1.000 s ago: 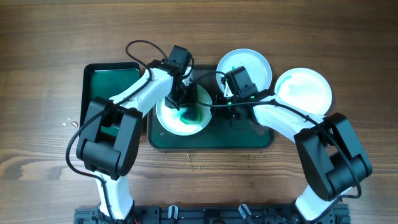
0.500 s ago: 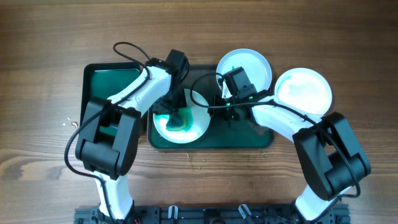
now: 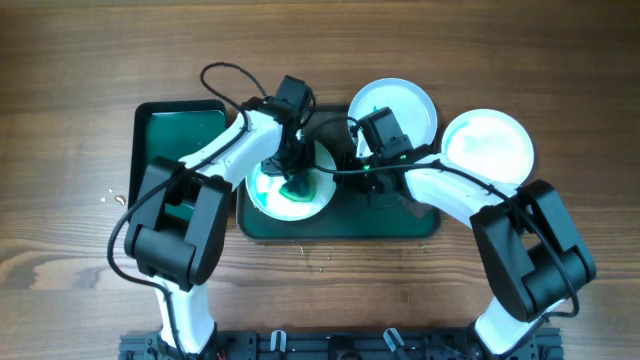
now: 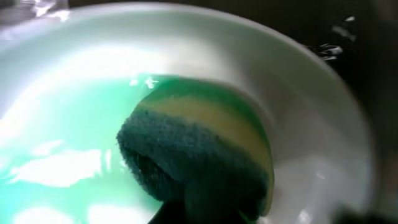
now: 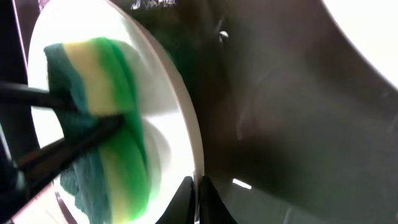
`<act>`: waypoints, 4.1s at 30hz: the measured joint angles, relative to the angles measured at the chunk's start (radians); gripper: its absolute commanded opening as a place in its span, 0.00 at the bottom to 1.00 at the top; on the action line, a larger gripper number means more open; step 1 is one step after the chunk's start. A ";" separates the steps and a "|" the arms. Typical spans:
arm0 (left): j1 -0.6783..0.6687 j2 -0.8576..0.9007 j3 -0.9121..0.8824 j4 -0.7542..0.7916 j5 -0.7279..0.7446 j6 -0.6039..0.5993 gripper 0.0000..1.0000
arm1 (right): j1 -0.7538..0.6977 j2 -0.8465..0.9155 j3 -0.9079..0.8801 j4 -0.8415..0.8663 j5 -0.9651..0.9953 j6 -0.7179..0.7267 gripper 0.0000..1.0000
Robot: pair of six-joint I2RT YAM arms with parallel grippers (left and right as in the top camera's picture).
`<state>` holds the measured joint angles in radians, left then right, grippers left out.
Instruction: Clean dirty plates on tray and stack at the side
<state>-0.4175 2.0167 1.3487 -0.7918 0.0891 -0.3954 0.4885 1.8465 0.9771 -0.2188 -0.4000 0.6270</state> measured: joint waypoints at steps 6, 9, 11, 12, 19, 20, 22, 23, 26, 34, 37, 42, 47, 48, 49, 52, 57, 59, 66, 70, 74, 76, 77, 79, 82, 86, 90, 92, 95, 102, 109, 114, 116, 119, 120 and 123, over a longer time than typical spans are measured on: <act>-0.003 -0.001 0.005 -0.135 -0.335 -0.220 0.04 | 0.000 0.000 0.000 0.000 -0.001 0.000 0.04; -0.003 -0.001 0.005 -0.193 -0.354 -0.254 0.04 | 0.000 0.000 0.000 -0.001 -0.004 0.000 0.04; -0.004 -0.001 0.005 -0.206 -0.327 -0.235 0.04 | 0.000 0.000 0.000 -0.001 -0.004 0.000 0.04; -0.004 -0.001 0.005 -0.208 -0.300 -0.210 0.04 | 0.000 0.000 0.000 -0.002 -0.004 0.000 0.04; 0.007 0.000 0.004 -0.207 0.098 0.141 0.04 | -0.003 0.000 0.000 -0.005 -0.003 0.000 0.04; 0.005 0.000 0.002 -0.195 0.148 0.176 0.04 | -0.003 0.000 0.000 -0.005 -0.003 0.000 0.04; 0.001 0.000 -0.001 -0.161 0.216 0.217 0.04 | -0.003 0.000 0.000 -0.005 -0.003 0.000 0.04; 0.000 0.000 -0.003 -0.135 0.240 0.232 0.04 | -0.003 0.000 0.000 -0.005 -0.003 0.000 0.04; -0.002 0.001 -0.005 -0.048 0.281 0.246 0.04 | -0.003 0.000 0.000 -0.005 -0.003 0.000 0.04; -0.002 0.001 -0.005 0.087 0.187 0.188 0.04 | -0.003 0.000 0.000 -0.004 -0.003 0.000 0.04; -0.001 0.001 -0.003 0.058 0.015 0.063 0.04 | -0.002 0.000 0.000 -0.003 -0.004 0.000 0.04; 0.026 0.000 0.021 -0.079 -0.202 -0.094 0.04 | 0.000 0.000 0.000 -0.003 -0.004 0.000 0.04; 0.069 -0.002 0.076 -0.217 -0.245 -0.134 0.04 | 0.000 0.000 0.000 -0.003 -0.004 0.000 0.04; 0.073 -0.007 0.094 -0.240 -0.233 -0.126 0.04 | 0.000 0.000 0.000 -0.004 -0.004 0.000 0.04; 0.077 -0.016 0.108 -0.252 -0.226 -0.119 0.04 | 0.000 0.000 0.000 -0.005 -0.004 0.000 0.04; 0.095 -0.076 0.172 -0.318 -0.173 -0.088 0.04 | 0.000 0.000 0.000 -0.005 -0.004 0.000 0.04; 0.134 -0.198 0.244 -0.412 -0.132 -0.061 0.04 | 0.000 0.000 0.000 -0.005 -0.004 0.004 0.09; 0.175 -0.256 0.254 -0.437 -0.124 -0.050 0.04 | 0.000 0.002 0.000 -0.004 -0.003 0.012 0.12; 0.230 -0.266 0.255 -0.455 -0.116 -0.028 0.04 | 0.006 0.040 0.001 0.020 -0.019 0.054 0.05; 0.230 -0.266 0.255 -0.455 -0.113 -0.027 0.04 | 0.008 0.042 0.002 0.020 -0.018 0.065 0.04; 0.230 -0.266 0.255 -0.455 -0.113 -0.025 0.04 | 0.008 0.042 0.007 -0.003 -0.024 0.056 0.04; 0.230 -0.266 0.255 -0.455 -0.113 -0.024 0.04 | 0.013 0.039 0.023 -0.057 -0.011 0.039 0.04; 0.230 -0.266 0.255 -0.455 -0.113 -0.024 0.04 | 0.016 0.034 0.029 -0.082 0.006 0.029 0.04; 0.230 -0.266 0.255 -0.454 -0.113 -0.024 0.04 | 0.031 0.004 0.036 -0.160 0.073 -0.001 0.04; 0.230 -0.266 0.255 -0.455 -0.113 -0.024 0.04 | 0.061 -0.061 0.046 -0.250 0.196 -0.041 0.04; 0.230 -0.266 0.255 -0.455 -0.113 -0.024 0.04 | 0.124 -0.170 0.096 -0.334 0.393 -0.102 0.04; 0.230 -0.266 0.255 -0.455 -0.113 -0.024 0.04 | 0.196 -0.230 0.166 -0.427 0.623 -0.155 0.04; 0.230 -0.266 0.255 -0.455 -0.113 -0.024 0.04 | 0.236 -0.233 0.188 -0.468 0.750 -0.175 0.05; 0.230 -0.266 0.255 -0.455 -0.113 -0.024 0.04 | 0.288 -0.233 0.190 -0.496 0.921 -0.189 0.04; 0.230 -0.266 0.255 -0.455 -0.113 -0.024 0.04 | 0.410 -0.233 0.191 -0.506 1.305 -0.225 0.04; 0.230 -0.266 0.255 -0.455 -0.113 -0.024 0.04 | 0.549 -0.233 0.191 -0.499 1.650 -0.292 0.04; 0.230 -0.266 0.255 -0.455 -0.113 -0.024 0.04 | 0.598 -0.233 0.191 -0.455 1.809 -0.366 0.04; 0.230 -0.266 0.255 -0.455 -0.113 -0.024 0.04 | 0.609 -0.233 0.191 -0.437 1.840 -0.404 0.04; 0.230 -0.266 0.255 -0.455 -0.113 -0.024 0.04 | 0.620 -0.233 0.191 -0.372 1.865 -0.476 0.04; 0.230 -0.266 0.255 -0.455 -0.113 -0.024 0.04 | 0.620 -0.233 0.191 -0.354 1.868 -0.492 0.04; 0.230 -0.266 0.255 -0.455 -0.113 -0.024 0.04 | 0.621 -0.233 0.191 -0.296 1.877 -0.557 0.04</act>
<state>-0.1879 1.7508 1.6039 -1.2469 -0.0242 -0.4198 1.1095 1.6135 1.1679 -0.5144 1.4773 0.0704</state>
